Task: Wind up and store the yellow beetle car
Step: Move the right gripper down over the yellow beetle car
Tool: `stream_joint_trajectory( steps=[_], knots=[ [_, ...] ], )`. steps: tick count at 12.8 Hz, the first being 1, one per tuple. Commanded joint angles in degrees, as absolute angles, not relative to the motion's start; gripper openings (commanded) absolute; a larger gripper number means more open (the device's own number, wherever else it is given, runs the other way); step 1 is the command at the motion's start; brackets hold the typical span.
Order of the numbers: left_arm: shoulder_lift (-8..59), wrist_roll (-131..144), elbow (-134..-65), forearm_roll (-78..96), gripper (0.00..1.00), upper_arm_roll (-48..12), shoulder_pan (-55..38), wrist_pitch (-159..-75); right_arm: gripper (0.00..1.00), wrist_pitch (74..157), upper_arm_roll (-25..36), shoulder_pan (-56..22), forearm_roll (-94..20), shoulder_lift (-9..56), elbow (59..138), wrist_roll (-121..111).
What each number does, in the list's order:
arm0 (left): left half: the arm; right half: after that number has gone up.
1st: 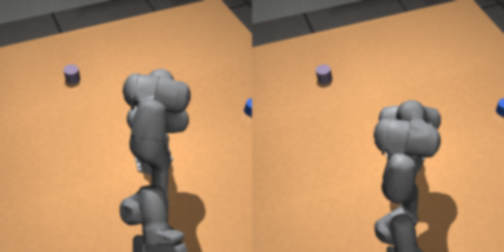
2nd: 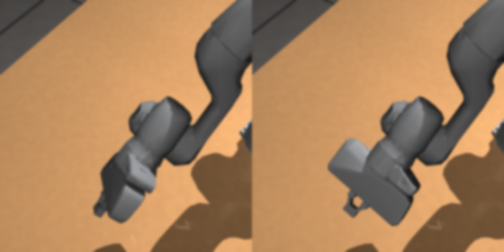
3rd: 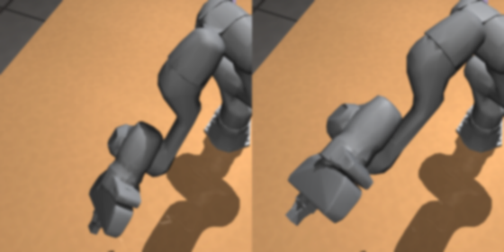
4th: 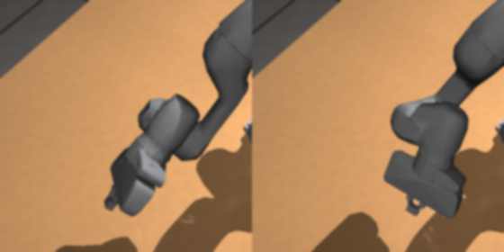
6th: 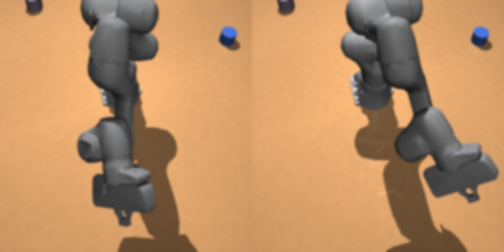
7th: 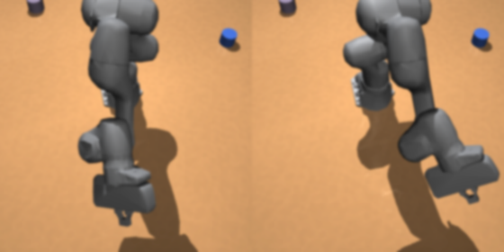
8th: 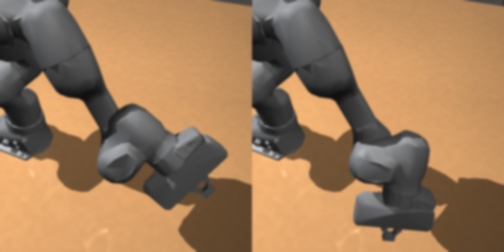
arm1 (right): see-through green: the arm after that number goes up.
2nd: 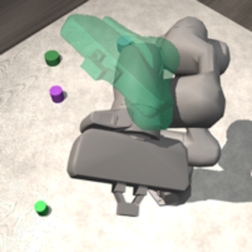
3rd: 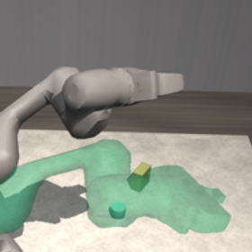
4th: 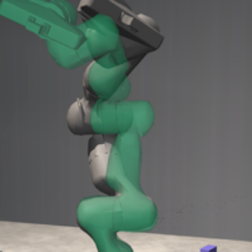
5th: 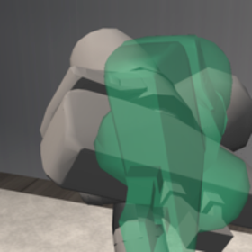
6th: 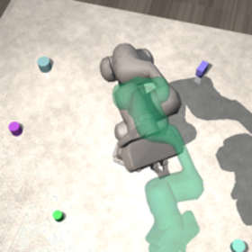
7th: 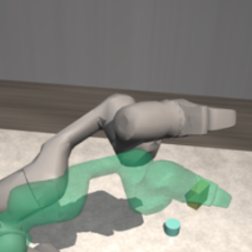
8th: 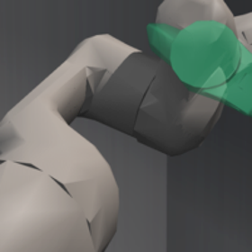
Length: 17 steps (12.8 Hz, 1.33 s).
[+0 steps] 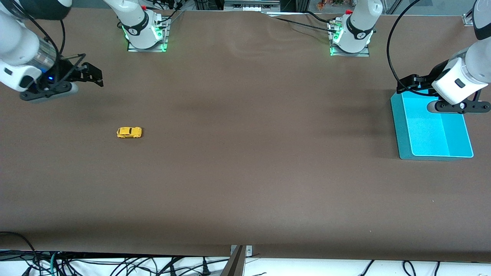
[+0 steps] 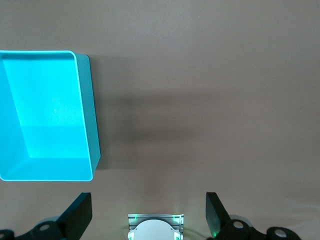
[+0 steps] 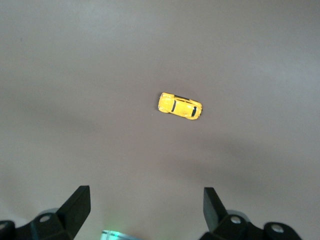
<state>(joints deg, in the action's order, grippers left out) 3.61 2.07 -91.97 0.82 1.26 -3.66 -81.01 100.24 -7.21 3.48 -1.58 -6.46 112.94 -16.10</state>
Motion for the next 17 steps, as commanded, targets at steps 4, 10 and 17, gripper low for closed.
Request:
stream_joint_trajectory(
  steps=[4,10,17],
  knots=[
    [4.0,1.7,-91.0,0.4,1.00,1.1,-3.7,-80.7,1.00,116.3,-6.8,3.2,-1.2,-5.7,127.2,-41.0],
    [4.0,0.4,-91.0,0.4,1.00,0.9,-4.5,-80.6,1.00,138.0,-6.8,4.3,-0.5,4.2,135.1,-69.6],
    [4.0,-18.8,-91.0,0.4,1.00,0.9,-4.4,-80.1,1.00,153.4,-6.8,6.6,-0.5,16.4,135.4,-86.6]
  ],
)
